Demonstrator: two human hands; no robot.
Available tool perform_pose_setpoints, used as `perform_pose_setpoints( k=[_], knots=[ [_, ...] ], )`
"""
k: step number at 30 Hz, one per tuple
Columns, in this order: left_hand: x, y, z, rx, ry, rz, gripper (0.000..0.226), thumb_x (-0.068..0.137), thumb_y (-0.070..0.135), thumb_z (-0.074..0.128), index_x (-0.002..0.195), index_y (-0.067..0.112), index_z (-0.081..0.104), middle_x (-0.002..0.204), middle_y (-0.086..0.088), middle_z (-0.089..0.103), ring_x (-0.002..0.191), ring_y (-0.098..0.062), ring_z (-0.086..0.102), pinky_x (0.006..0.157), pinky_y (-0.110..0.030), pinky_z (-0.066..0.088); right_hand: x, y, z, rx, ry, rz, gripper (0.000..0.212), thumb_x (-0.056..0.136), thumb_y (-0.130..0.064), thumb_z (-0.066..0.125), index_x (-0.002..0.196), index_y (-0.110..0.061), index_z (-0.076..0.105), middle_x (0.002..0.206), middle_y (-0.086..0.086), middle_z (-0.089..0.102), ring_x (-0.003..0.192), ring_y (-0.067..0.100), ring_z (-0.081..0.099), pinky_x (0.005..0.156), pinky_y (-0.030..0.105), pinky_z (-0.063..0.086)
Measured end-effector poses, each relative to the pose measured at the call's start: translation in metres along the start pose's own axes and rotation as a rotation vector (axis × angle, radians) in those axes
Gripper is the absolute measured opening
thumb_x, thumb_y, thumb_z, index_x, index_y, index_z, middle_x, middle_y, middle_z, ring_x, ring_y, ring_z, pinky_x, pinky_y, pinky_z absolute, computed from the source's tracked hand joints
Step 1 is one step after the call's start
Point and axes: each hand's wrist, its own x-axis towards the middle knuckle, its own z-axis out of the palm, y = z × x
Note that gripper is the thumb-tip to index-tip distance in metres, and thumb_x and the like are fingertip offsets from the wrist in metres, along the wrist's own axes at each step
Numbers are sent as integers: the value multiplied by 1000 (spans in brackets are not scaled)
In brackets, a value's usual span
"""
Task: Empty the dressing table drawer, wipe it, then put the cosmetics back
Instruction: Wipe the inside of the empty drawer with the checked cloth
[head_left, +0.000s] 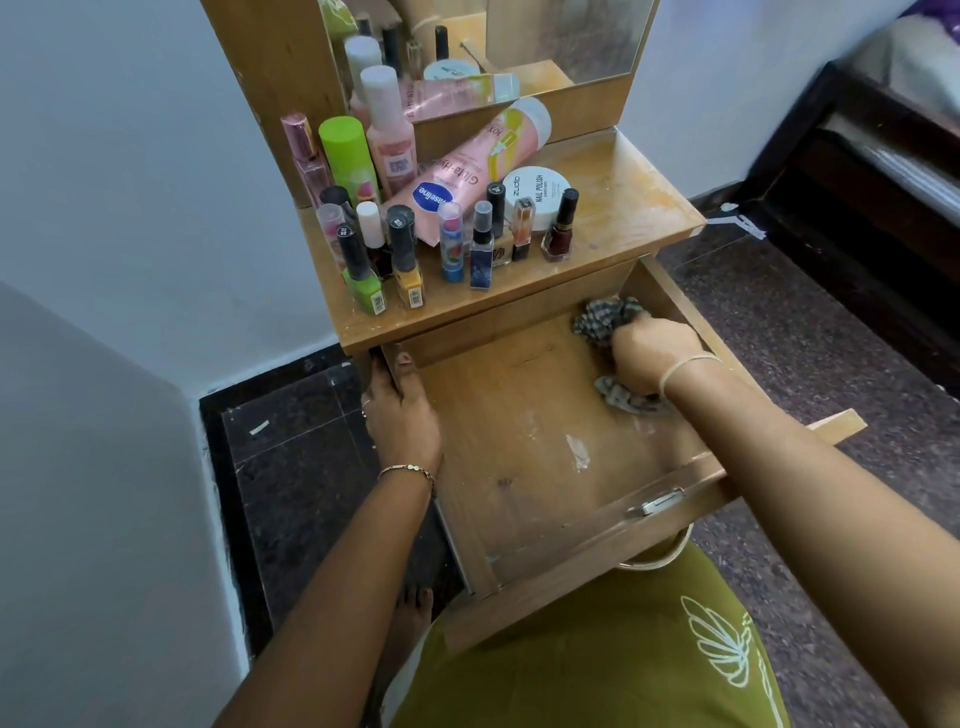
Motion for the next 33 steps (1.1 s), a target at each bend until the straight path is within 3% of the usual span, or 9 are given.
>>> perform_pose_setpoints(
  k=[3, 8, 15, 19, 23, 25, 30, 32, 33],
  knots=[
    [-4, 4, 0, -66, -5, -17, 48, 101, 41, 31, 146, 25, 32, 149, -14, 25, 132, -28, 37, 104, -28, 25, -17, 15, 7, 38, -53, 13, 24, 86, -18, 57, 107, -6, 60, 114, 16, 61, 104, 34, 61, 84, 38, 53],
    [-6, 4, 0, -101, -23, -11, 49, 101, 43, 27, 147, 26, 31, 147, -11, 37, 130, -28, 41, 105, -35, 30, -42, -8, 8, 125, -101, 19, 28, 88, -15, 56, 112, -1, 62, 117, 17, 61, 107, 34, 60, 85, 37, 52],
    [-4, 2, 0, -118, -16, -49, 49, 102, 41, 24, 147, 23, 32, 149, -11, 36, 135, -28, 37, 108, -33, 27, -65, -117, -4, 236, 24, -299, 28, 98, -7, 42, 119, -2, 60, 125, 17, 58, 113, 27, 58, 90, 32, 48],
    [-4, 2, 0, -95, -11, -18, 49, 102, 40, 24, 147, 21, 32, 149, -12, 36, 136, -28, 35, 110, -33, 25, -51, -143, -8, 341, -17, -376, 31, 96, -5, 41, 122, 0, 56, 137, 23, 40, 115, 34, 54, 94, 38, 46],
    [-3, 1, -1, -89, -9, -5, 48, 102, 41, 25, 147, 26, 32, 149, -10, 38, 135, -28, 37, 108, -33, 28, -36, -139, -8, 360, -63, -415, 36, 96, -9, 44, 131, -10, 51, 150, 23, 18, 122, 41, 47, 98, 42, 43],
    [-4, 0, 0, -91, -6, -1, 48, 102, 43, 26, 147, 28, 32, 149, -8, 38, 135, -28, 37, 108, -33, 28, -36, -136, -8, 351, -57, -441, 37, 95, -10, 45, 131, -11, 50, 147, 22, 23, 119, 41, 49, 95, 41, 44],
    [-3, -3, 1, -85, -4, 10, 51, 99, 49, 30, 145, 28, 35, 145, -6, 44, 131, -25, 43, 103, -31, 32, -57, -112, -7, 200, -64, -583, 26, 88, -11, 56, 113, -4, 60, 119, 15, 56, 107, 31, 57, 75, 31, 41],
    [-2, -5, 1, -96, -20, 17, 55, 95, 56, 33, 144, 31, 37, 143, -5, 46, 129, -24, 45, 107, -37, 34, -68, -95, -1, 104, -137, -691, 29, 89, -9, 54, 116, -10, 62, 113, 10, 56, 107, 29, 57, 75, 31, 42],
    [-2, -5, 1, -100, -25, 16, 57, 93, 60, 35, 143, 32, 37, 142, -4, 47, 129, -24, 46, 108, -42, 36, -72, -88, 3, 75, -184, -739, 35, 89, -8, 53, 122, -15, 61, 119, 8, 55, 111, 28, 55, 81, 34, 45]
  ],
)
